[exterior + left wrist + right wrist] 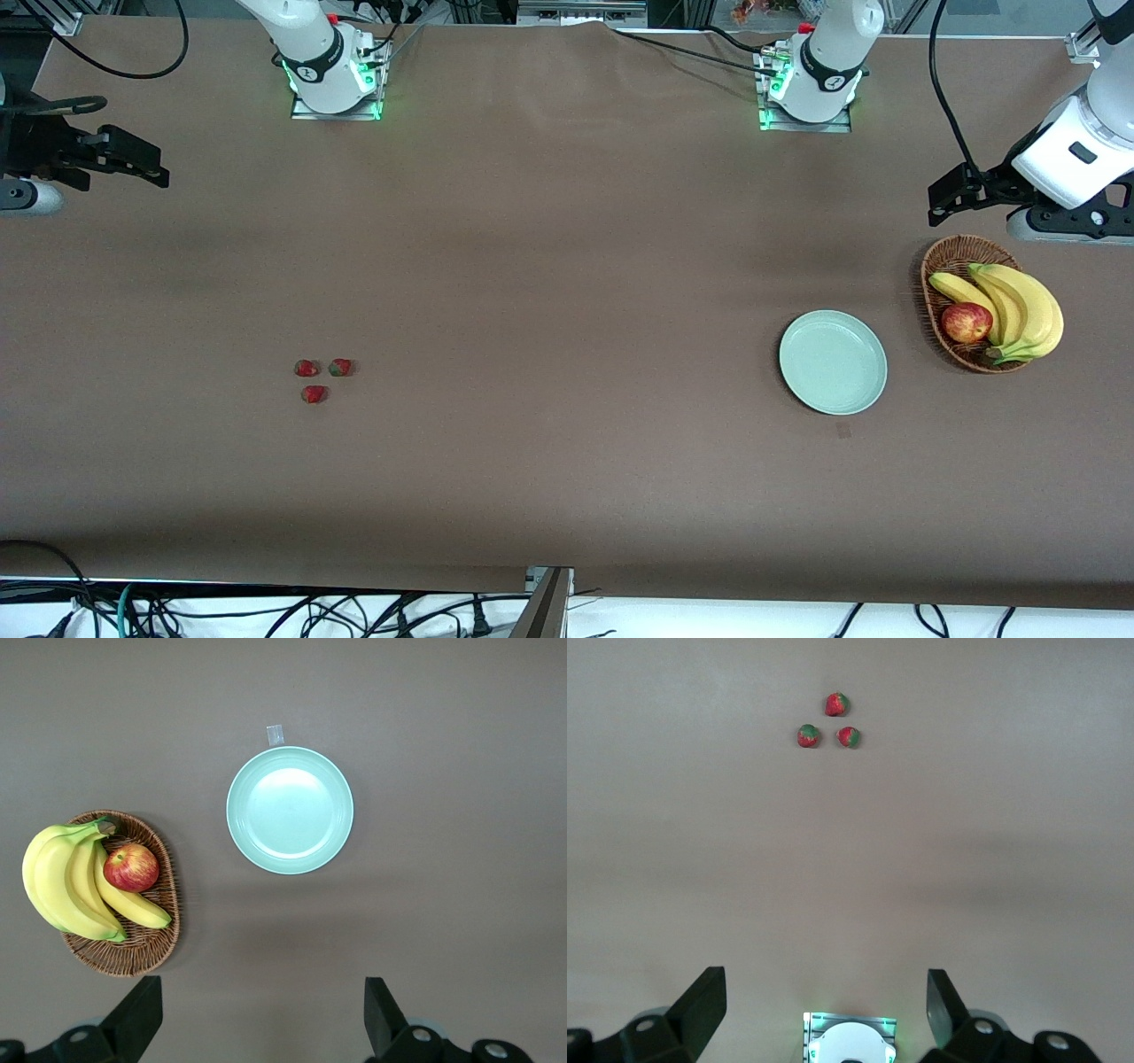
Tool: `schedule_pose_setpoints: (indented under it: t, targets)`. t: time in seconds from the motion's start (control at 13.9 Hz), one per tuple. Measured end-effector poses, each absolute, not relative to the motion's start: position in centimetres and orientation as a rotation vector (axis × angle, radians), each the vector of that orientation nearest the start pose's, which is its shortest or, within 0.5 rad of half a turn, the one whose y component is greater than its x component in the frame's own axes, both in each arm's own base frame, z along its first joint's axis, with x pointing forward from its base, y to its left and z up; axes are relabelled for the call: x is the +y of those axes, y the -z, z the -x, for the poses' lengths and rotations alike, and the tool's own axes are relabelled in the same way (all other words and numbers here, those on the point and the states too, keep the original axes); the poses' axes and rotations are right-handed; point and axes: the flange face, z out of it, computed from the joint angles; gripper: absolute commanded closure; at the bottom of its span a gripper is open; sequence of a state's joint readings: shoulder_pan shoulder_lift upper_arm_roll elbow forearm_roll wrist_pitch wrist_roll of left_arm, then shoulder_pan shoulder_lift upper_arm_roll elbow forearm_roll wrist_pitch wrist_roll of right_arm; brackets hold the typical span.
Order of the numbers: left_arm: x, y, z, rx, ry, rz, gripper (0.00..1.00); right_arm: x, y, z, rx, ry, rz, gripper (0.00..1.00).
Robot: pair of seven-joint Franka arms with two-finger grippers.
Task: Collect all strawberries into plate
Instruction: 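Move the right gripper over the three red strawberries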
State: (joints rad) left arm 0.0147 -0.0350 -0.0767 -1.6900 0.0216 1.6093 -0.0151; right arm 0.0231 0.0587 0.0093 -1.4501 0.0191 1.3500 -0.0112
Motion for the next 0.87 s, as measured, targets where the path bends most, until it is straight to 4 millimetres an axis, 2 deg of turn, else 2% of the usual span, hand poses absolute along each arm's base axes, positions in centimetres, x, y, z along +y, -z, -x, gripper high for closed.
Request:
schedule_pose_setpoints:
  t: [0.36,0.51,0.72,0.87]
  targets:
    - [-3.3,-59.1,-54.3,0.078,-0.07,3.114,0.0,2.0,-63.0,-54.9,-0.072,-0.249,3.113,0.0]
    - [-3.3,-59.1,-54.3,0.079,-0.069,3.114,0.0,2.1,-62.1,-55.5,-0.074,-0.259,3.112,0.0]
    - [-3.4,-59.1,-54.3,0.079,-0.068,3.114,0.0,2.5,-58.6,-57.9,-0.082,-0.282,3.109,0.0]
    - [-3.4,-59.1,-54.3,0.079,-0.068,3.114,0.0,2.6,-54.7,-59.9,-0.082,-0.338,3.103,0.0]
